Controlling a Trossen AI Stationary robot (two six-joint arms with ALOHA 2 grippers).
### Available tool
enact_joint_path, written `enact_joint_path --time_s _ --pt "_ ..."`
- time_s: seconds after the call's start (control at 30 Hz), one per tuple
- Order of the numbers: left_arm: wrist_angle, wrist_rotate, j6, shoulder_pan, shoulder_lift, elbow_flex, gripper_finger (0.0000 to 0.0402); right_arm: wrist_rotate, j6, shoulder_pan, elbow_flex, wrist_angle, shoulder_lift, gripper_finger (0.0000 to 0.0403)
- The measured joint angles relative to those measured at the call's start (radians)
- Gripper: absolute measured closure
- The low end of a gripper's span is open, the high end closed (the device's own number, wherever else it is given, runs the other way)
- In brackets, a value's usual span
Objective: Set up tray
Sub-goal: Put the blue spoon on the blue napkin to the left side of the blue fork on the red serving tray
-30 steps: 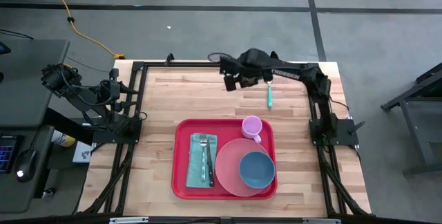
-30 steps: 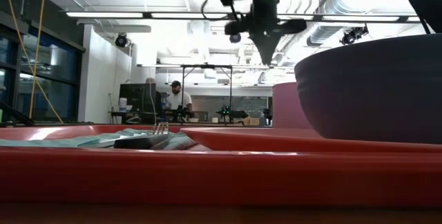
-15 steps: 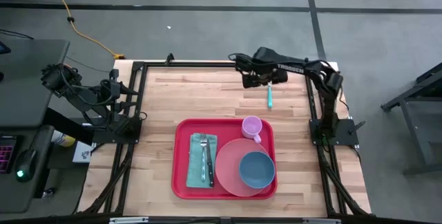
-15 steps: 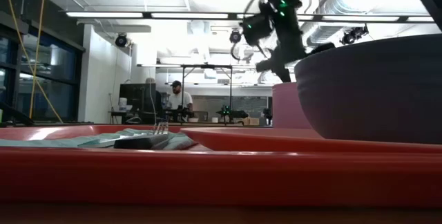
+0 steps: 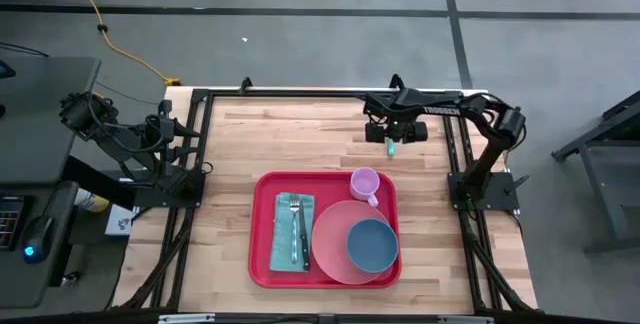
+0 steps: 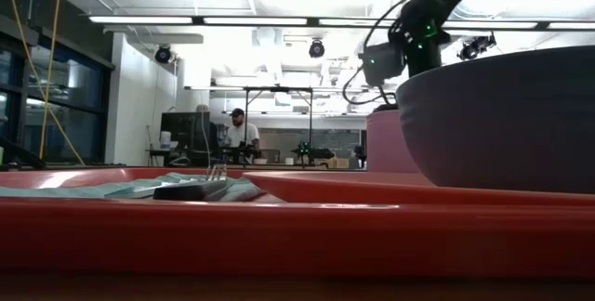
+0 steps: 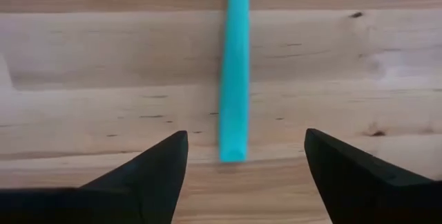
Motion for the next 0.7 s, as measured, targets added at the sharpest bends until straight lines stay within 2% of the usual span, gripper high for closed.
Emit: enact_joint_path --time_s 0.13,0.33,0.7 --pt "0.000 0.000 -0.008 0.000 0.000 0.000 0.0220 0.001 -0.019 -0.017 -0.022 0.018 0.000 0.0132" --pt "0.000 -0.002 -0.019 0.000 0.000 0.000 0.0220 -0.021 -0.026 -0.030 -0.071 0.140 0.000 0.0132" --pt "0.000 -0.002 -0.020 0.000 0.000 0.000 0.0220 -0.055 -0.036 -0.030 -0.144 0.217 0.000 0.0139"
